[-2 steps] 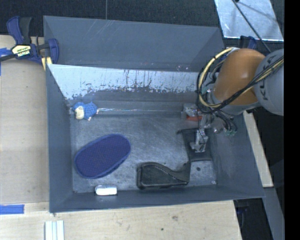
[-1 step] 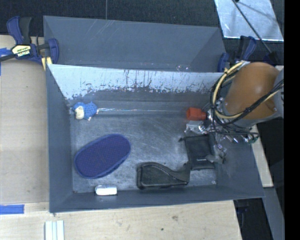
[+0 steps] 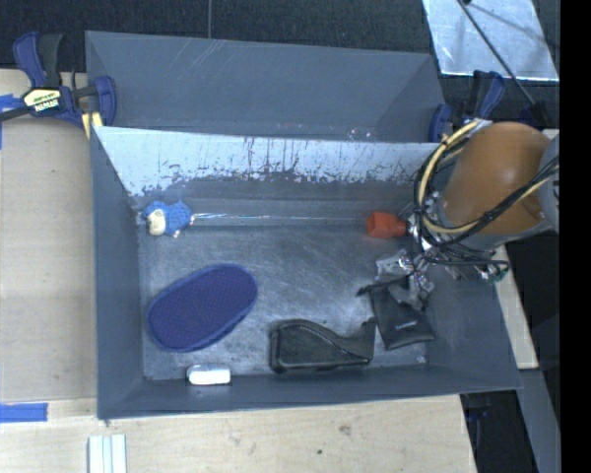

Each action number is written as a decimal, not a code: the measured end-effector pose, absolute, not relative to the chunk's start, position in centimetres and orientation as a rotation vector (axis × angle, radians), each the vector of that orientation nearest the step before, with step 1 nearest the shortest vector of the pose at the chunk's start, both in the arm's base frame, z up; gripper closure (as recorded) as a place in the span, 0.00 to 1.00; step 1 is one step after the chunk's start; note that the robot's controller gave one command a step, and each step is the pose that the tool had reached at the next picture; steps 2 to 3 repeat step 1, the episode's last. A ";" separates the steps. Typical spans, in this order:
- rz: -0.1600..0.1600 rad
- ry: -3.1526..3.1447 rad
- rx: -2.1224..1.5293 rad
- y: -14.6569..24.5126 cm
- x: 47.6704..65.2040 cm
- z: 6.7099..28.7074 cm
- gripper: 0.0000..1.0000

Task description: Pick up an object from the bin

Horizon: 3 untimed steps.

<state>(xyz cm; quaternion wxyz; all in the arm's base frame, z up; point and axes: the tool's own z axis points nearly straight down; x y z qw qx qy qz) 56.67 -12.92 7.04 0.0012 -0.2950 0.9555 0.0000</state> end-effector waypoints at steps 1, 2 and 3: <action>-0.009 2.976 -0.971 -12.0 55.9 26.0 1.00; -0.009 2.976 -0.971 -12.0 55.9 26.0 1.00; -0.009 2.976 -0.971 -12.0 55.9 26.0 1.00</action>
Offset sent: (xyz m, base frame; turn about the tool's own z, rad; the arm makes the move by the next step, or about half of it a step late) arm -0.0106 0.0095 0.1841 -0.0338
